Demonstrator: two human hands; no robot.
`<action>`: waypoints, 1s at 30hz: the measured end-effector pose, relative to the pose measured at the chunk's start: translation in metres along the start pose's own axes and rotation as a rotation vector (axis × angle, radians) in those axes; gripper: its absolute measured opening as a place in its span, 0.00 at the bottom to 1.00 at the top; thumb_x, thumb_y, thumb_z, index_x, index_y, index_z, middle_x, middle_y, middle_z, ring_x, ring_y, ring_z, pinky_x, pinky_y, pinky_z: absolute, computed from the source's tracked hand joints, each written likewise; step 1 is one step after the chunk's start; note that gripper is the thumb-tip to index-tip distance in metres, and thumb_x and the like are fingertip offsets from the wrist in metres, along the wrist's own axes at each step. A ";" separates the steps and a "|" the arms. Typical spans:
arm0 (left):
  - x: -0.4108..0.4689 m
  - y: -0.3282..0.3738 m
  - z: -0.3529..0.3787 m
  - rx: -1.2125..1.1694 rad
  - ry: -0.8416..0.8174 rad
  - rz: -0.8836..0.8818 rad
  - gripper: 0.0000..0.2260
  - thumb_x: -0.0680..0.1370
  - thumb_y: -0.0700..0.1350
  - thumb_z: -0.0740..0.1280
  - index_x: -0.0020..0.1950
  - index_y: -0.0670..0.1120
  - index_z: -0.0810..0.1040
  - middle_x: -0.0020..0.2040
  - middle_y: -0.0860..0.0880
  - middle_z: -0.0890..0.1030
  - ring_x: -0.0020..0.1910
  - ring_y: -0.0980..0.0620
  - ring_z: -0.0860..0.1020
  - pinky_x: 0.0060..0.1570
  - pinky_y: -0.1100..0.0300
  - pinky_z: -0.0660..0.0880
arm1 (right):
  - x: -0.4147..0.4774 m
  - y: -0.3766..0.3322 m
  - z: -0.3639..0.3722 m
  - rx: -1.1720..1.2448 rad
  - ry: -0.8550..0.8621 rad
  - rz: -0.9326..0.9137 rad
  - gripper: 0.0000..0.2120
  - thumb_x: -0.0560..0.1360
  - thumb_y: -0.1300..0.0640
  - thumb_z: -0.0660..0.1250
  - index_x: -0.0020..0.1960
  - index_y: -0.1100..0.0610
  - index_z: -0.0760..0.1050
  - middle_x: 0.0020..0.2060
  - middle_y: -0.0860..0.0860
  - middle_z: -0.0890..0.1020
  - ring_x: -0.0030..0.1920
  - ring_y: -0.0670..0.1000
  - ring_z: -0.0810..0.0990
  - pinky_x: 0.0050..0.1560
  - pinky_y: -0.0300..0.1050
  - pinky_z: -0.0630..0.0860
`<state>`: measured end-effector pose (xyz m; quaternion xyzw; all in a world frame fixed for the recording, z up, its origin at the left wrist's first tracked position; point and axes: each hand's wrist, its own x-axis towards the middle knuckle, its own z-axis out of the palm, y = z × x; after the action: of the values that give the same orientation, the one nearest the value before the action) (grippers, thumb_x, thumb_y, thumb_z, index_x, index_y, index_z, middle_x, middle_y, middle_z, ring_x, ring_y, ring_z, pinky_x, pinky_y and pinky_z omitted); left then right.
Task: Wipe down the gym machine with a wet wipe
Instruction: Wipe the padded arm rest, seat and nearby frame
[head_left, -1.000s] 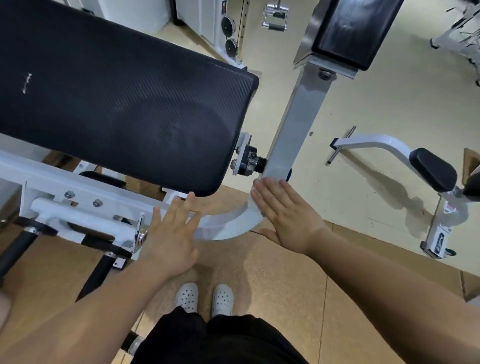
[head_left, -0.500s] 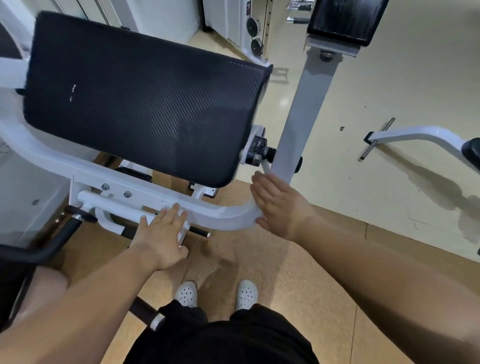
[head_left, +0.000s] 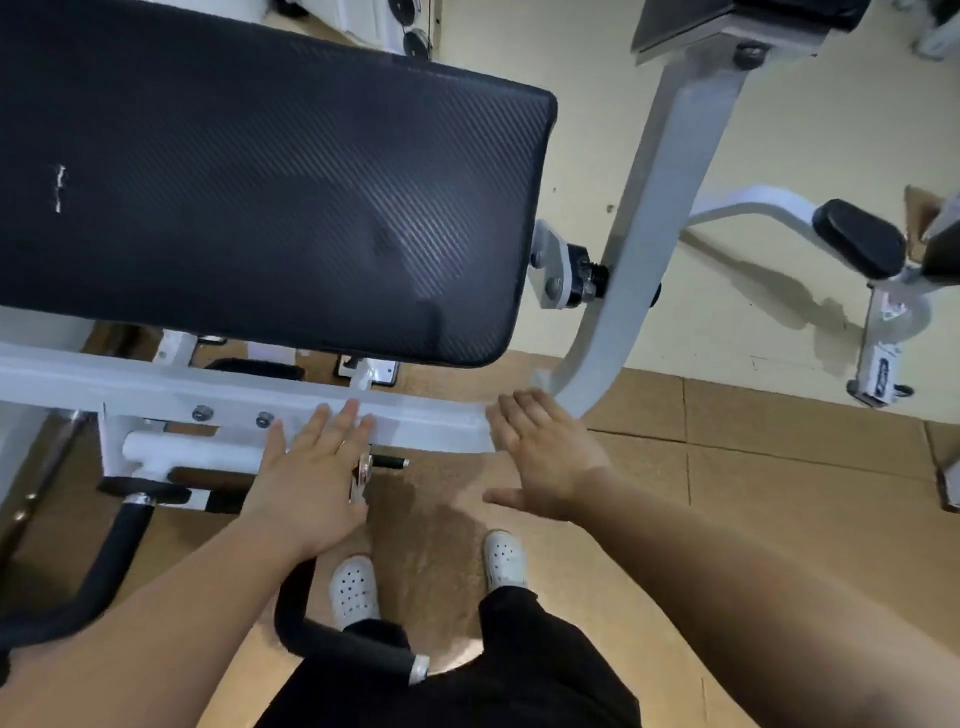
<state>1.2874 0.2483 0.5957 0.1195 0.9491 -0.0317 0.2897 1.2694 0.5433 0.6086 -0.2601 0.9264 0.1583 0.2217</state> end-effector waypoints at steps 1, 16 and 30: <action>0.000 -0.009 0.001 -0.002 0.005 0.017 0.40 0.81 0.62 0.57 0.82 0.55 0.32 0.81 0.51 0.30 0.82 0.47 0.36 0.77 0.34 0.37 | -0.003 0.010 -0.006 -0.052 -0.006 0.032 0.51 0.77 0.24 0.43 0.83 0.63 0.45 0.82 0.62 0.53 0.83 0.62 0.48 0.79 0.59 0.33; 0.009 -0.030 -0.027 -0.014 -0.124 0.128 0.41 0.80 0.59 0.63 0.84 0.55 0.39 0.84 0.52 0.37 0.83 0.48 0.41 0.78 0.33 0.42 | 0.037 -0.088 -0.006 0.313 -0.002 0.266 0.47 0.78 0.26 0.41 0.83 0.58 0.35 0.83 0.57 0.40 0.83 0.58 0.37 0.81 0.57 0.35; 0.019 -0.004 -0.034 0.153 -0.249 0.035 0.49 0.77 0.65 0.65 0.84 0.47 0.37 0.83 0.44 0.35 0.83 0.40 0.41 0.79 0.39 0.50 | 0.015 -0.085 0.066 0.470 0.252 0.482 0.46 0.81 0.29 0.42 0.80 0.63 0.30 0.78 0.62 0.27 0.79 0.63 0.27 0.81 0.62 0.36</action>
<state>1.2534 0.2530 0.6132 0.1527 0.8985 -0.1134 0.3957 1.3270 0.4947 0.5299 0.0063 0.9923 -0.0445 0.1157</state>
